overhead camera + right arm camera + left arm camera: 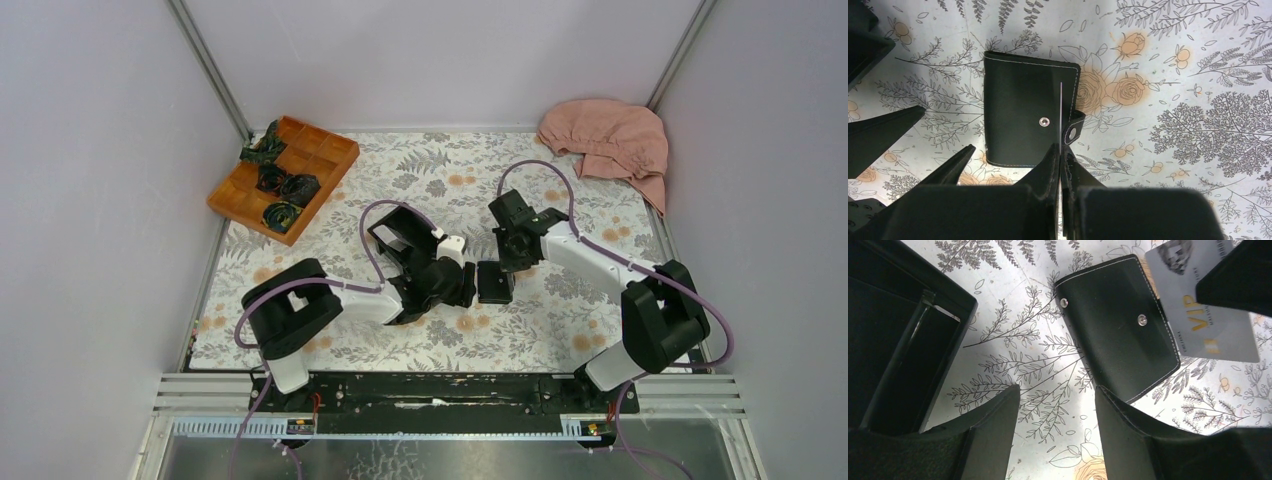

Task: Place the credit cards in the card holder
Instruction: Open the card holder at the center of the board.

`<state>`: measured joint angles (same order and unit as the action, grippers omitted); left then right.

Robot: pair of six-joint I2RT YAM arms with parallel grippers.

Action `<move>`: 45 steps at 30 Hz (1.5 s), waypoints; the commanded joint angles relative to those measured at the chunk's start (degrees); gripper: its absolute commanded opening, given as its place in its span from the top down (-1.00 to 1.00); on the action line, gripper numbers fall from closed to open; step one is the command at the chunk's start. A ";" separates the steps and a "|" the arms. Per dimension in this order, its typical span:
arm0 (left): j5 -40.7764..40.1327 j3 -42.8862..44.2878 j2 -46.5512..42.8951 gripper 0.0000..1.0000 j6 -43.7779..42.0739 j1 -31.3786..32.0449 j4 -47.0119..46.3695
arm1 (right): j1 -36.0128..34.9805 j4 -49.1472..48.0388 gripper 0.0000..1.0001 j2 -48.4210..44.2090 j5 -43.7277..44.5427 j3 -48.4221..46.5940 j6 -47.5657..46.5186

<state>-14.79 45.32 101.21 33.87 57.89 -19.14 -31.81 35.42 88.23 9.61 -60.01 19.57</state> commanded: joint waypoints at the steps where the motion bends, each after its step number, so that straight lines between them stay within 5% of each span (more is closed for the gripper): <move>1: -2.02 1.05 0.79 -0.27 -1.30 0.49 1.19 | 1.84 -0.12 1.00 -3.20 1.89 0.89 0.11; 11: -2.83 1.07 1.77 -0.27 -1.52 0.41 1.81 | 6.07 -3.50 1.00 -4.58 -1.61 4.68 -0.49; 31: -1.20 0.53 4.11 -0.27 -1.44 0.45 0.87 | 18.07 -18.20 1.00 -7.98 -25.46 15.31 3.46; 45: -5.91 -1.44 3.52 -0.27 -0.11 0.44 4.00 | 20.43 -22.94 1.00 -8.62 -30.12 19.16 5.89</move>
<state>-17.21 45.91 103.02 33.06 58.08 -19.90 -11.88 15.07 81.25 -17.76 -41.32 24.45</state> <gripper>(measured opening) 0.633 0.018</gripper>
